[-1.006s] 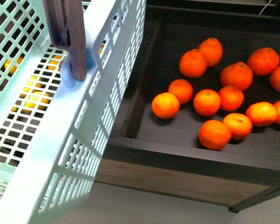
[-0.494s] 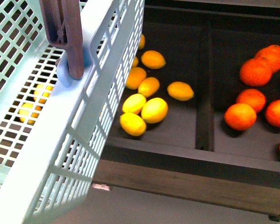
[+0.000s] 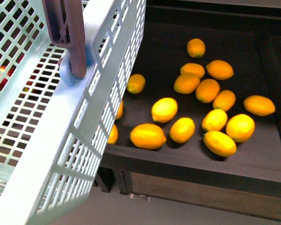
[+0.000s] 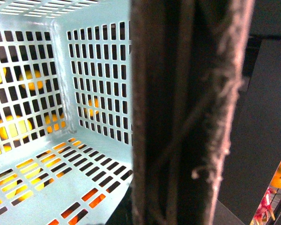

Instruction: Pick lemon and mango into basket

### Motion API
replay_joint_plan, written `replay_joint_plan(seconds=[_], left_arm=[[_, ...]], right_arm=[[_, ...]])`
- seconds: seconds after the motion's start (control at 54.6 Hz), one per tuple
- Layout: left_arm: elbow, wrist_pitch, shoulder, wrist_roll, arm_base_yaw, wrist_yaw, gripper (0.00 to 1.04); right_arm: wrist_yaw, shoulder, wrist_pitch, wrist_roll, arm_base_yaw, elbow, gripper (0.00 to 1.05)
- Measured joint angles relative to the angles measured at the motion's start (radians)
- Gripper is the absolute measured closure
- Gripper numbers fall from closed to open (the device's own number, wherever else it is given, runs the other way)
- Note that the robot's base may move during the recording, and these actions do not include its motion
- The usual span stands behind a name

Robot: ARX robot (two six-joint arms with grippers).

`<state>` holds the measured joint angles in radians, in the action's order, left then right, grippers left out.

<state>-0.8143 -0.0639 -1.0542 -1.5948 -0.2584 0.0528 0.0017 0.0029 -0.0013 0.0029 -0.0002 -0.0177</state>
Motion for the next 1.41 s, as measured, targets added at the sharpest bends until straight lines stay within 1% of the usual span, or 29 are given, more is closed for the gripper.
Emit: replay_joint_plan(seconds=[0.933, 1.006, 1.098, 1.281, 1.299, 1.318, 1.372, 1.409], left_arm=[[0.000, 0.000, 0.000, 0.002, 0.001, 0.000, 1.00], [0.000, 0.000, 0.000, 0.003, 0.013, 0.027, 1.00], [0.000, 0.000, 0.002, 0.017, 0.014, 0.038, 1.00], [0.000, 0.000, 0.001, 0.000, 0.002, -0.008, 1.00], [-0.004, -0.012, -0.001, 0.013, -0.002, 0.008, 1.00], [-0.024, -0.059, -0.012, 0.024, -0.011, 0.037, 1.00], [-0.114, -0.206, -0.072, 0.137, -0.032, 0.156, 1.00], [-0.150, -0.221, -0.112, 0.222, -0.040, 0.195, 1.00]], right_arm=[[-0.008, 0.001, 0.000, 0.000, 0.000, 0.000, 0.09], [-0.011, 0.001, 0.000, 0.000, -0.001, 0.001, 0.09], [-0.008, 0.001, 0.000, 0.000, -0.001, 0.001, 0.09], [-0.005, 0.001, 0.000, 0.000, -0.001, 0.001, 0.09], [-0.005, 0.001, 0.000, 0.000, -0.001, 0.001, 0.09], [-0.005, 0.001, 0.000, 0.000, -0.001, 0.001, 0.09], [-0.005, 0.001, 0.000, 0.000, -0.001, 0.001, 0.09], [-0.005, 0.001, 0.000, 0.000, -0.001, 0.001, 0.09]])
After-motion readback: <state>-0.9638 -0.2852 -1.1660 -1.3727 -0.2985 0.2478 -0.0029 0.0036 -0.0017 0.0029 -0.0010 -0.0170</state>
